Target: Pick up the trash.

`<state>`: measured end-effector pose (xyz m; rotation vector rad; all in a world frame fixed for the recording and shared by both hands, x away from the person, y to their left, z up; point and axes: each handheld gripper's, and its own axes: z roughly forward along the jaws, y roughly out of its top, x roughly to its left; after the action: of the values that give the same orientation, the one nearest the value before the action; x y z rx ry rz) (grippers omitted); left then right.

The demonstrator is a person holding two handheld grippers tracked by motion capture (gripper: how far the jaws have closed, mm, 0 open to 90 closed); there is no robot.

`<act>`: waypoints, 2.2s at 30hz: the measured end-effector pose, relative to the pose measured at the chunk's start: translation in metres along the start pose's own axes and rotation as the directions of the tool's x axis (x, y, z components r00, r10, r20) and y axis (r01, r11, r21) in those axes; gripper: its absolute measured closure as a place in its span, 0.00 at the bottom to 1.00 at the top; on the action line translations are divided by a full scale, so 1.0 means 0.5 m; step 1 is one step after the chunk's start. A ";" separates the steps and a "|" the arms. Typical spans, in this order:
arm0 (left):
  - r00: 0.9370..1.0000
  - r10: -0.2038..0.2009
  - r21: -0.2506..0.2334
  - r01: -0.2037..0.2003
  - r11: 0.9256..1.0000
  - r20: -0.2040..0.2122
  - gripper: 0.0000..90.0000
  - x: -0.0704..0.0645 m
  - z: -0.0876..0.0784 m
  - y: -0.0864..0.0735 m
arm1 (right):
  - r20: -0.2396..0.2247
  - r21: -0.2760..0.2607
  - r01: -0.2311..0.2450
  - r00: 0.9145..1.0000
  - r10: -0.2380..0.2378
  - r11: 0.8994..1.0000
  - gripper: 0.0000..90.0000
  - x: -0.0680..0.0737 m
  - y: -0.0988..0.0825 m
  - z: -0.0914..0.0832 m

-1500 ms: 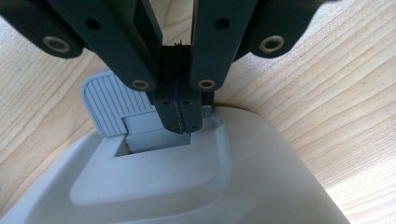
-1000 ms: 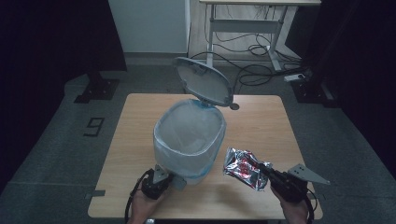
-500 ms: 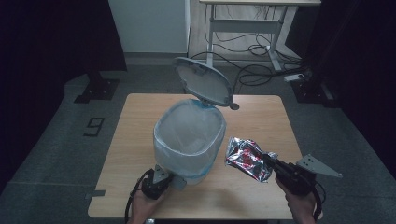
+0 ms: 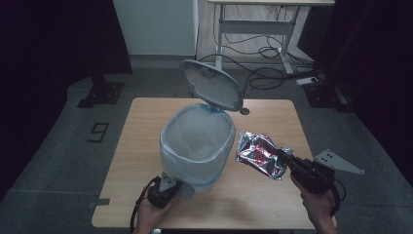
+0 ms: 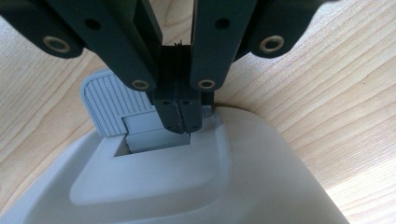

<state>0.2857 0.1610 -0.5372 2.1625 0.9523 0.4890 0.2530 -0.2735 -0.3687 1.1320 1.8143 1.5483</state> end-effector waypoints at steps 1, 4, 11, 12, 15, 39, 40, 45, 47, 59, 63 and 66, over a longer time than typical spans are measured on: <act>1.000 0.000 0.000 0.000 1.000 0.000 1.00 0.000 0.000 0.000 | -0.003 -0.001 0.003 1.000 -0.003 1.000 0.98 0.002 0.005 0.000; 1.000 0.000 0.000 0.000 1.000 0.000 1.00 0.000 0.000 0.000 | -0.008 -0.005 0.011 1.000 -0.011 1.000 0.98 0.007 0.015 0.001; 1.000 -0.001 0.000 0.001 1.000 -0.001 1.00 0.000 0.000 0.000 | -0.031 -0.017 0.013 0.999 -0.014 1.000 0.98 0.015 0.036 0.002; 1.000 0.000 0.000 0.000 1.000 -0.001 1.00 0.000 0.000 0.000 | -0.033 -0.018 0.015 0.999 -0.015 1.000 0.98 0.016 0.038 0.002; 1.000 0.000 0.000 0.000 1.000 -0.002 1.00 0.000 0.000 0.000 | -0.036 -0.019 0.021 0.999 -0.022 1.000 0.98 0.019 0.046 0.004; 1.000 0.001 -0.002 -0.001 1.000 0.001 1.00 0.000 0.000 0.000 | -0.087 -0.011 0.055 0.995 -0.055 0.998 0.98 0.064 0.110 0.073; 1.000 0.001 -0.002 -0.001 1.000 0.001 1.00 0.000 0.000 0.000 | -0.088 -0.011 0.058 0.994 -0.058 0.998 0.98 0.066 0.111 0.076; 1.000 0.000 -0.002 0.000 1.000 0.003 1.00 0.001 0.000 -0.001 | -0.091 -0.006 0.061 0.994 -0.061 0.998 0.98 0.071 0.117 0.091; 1.000 0.001 -0.002 -0.001 1.000 0.001 1.00 0.000 0.000 -0.001 | -0.091 -0.006 0.060 0.994 -0.060 0.998 0.98 0.071 0.119 0.094; 1.000 0.006 -0.002 -0.006 1.000 0.000 1.00 0.001 0.000 -0.001 | -0.100 -0.010 0.053 0.994 -0.053 0.999 0.98 0.078 0.127 0.117; 1.000 0.003 -0.003 -0.003 1.000 0.002 1.00 0.001 0.000 -0.001 | -0.103 -0.007 0.053 0.993 -0.054 0.999 0.98 0.081 0.128 0.125; 1.000 0.003 -0.003 -0.003 1.000 0.002 1.00 0.001 0.000 -0.001 | -0.106 -0.004 0.053 0.993 -0.053 0.999 0.98 0.083 0.130 0.131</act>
<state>0.2857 0.1614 -0.5375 2.1622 0.9464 0.4893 0.3011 -0.2021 -0.3152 1.0094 1.8967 1.6060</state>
